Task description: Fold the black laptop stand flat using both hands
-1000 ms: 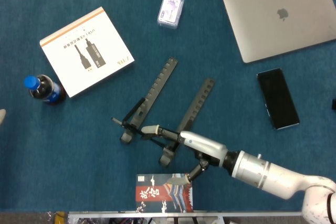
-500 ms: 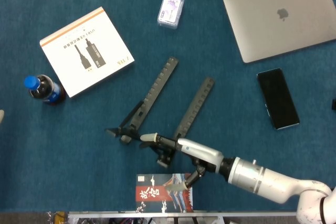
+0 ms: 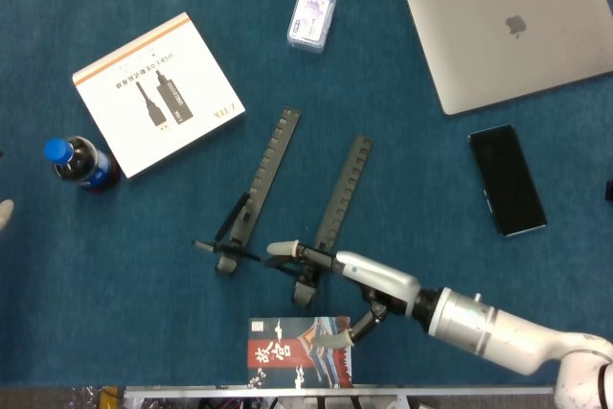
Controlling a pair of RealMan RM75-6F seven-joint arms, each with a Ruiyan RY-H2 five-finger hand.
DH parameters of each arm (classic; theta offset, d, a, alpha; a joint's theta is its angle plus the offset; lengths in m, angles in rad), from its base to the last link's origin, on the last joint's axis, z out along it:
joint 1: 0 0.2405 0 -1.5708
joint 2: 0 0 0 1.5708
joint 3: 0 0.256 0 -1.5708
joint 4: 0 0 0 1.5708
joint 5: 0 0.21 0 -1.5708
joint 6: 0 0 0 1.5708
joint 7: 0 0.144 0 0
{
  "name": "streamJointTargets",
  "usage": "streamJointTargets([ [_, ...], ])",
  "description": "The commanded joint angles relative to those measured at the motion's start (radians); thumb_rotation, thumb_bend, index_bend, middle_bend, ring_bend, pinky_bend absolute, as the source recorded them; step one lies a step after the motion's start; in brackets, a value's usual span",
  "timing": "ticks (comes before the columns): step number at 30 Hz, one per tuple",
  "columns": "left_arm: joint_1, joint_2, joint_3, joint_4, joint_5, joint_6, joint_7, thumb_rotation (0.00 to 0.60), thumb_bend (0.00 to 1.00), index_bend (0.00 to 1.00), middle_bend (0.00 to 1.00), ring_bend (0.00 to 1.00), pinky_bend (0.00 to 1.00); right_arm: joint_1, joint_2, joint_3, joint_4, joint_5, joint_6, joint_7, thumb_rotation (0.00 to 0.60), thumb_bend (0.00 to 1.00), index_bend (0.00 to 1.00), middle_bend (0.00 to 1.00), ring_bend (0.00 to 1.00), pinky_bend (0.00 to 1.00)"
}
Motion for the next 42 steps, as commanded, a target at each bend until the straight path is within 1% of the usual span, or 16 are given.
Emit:
streamJointTargets([
  [1, -0.002, -0.001, 0.001, -0.003, 0.001, -0.002, 0.004, 0.6, 0.21, 0.34, 0.37, 0.27, 0.25, -0.008, 0.01, -0.01, -0.002, -0.003, 0.008, 0.003, 0.6, 0.19, 0.04, 0.13, 0.0, 0.06],
  [5, -0.004, -0.003, 0.002, -0.007, 0.004, -0.006, 0.011, 0.6, 0.21, 0.34, 0.37, 0.27, 0.25, -0.03, 0.02, -0.029, 0.012, -0.007, 0.032, 0.023, 0.6, 0.19, 0.04, 0.13, 0.0, 0.05],
  [9, -0.009, -0.005, 0.002, -0.012, 0.005, -0.011, 0.018, 0.6, 0.21, 0.34, 0.37, 0.27, 0.25, -0.041, 0.012, -0.038, 0.037, -0.005, 0.036, 0.042, 0.6, 0.19, 0.04, 0.13, 0.0, 0.05],
  [18, -0.009, 0.0, 0.005, -0.023, 0.006, -0.013, 0.03, 0.6, 0.21, 0.34, 0.37, 0.27, 0.25, -0.036, -0.018, -0.044, 0.073, -0.018, 0.011, 0.066, 0.6, 0.19, 0.04, 0.13, 0.0, 0.05],
  [27, -0.007, 0.003, 0.007, -0.027, 0.006, -0.012, 0.032, 0.6, 0.21, 0.34, 0.37, 0.27, 0.25, -0.033, -0.035, -0.064, 0.084, -0.037, -0.001, 0.076, 0.6, 0.19, 0.04, 0.13, 0.0, 0.05],
  [30, -0.008, 0.004, 0.008, -0.028, 0.009, -0.011, 0.032, 0.6, 0.21, 0.34, 0.37, 0.27, 0.25, -0.037, -0.03, -0.056, 0.084, -0.03, 0.01, 0.076, 0.6, 0.19, 0.04, 0.13, 0.0, 0.05],
  [36, -0.009, 0.003, 0.007, -0.026, 0.009, -0.011, 0.029, 0.6, 0.21, 0.34, 0.37, 0.27, 0.25, -0.033, -0.006, -0.014, 0.066, -0.006, 0.025, 0.065, 0.6, 0.19, 0.04, 0.13, 0.0, 0.05],
  [39, -0.014, 0.001, 0.005, -0.023, 0.006, -0.019, 0.015, 0.6, 0.21, 0.34, 0.37, 0.27, 0.25, -0.026, 0.008, -0.007, 0.051, -0.01, 0.022, 0.057, 0.6, 0.19, 0.04, 0.13, 0.0, 0.05],
  [42, -0.03, 0.006, 0.003, -0.023, 0.006, -0.048, -0.022, 0.6, 0.21, 0.34, 0.37, 0.27, 0.25, -0.026, 0.021, -0.012, 0.036, -0.012, 0.023, 0.055, 0.6, 0.19, 0.04, 0.13, 0.0, 0.05],
])
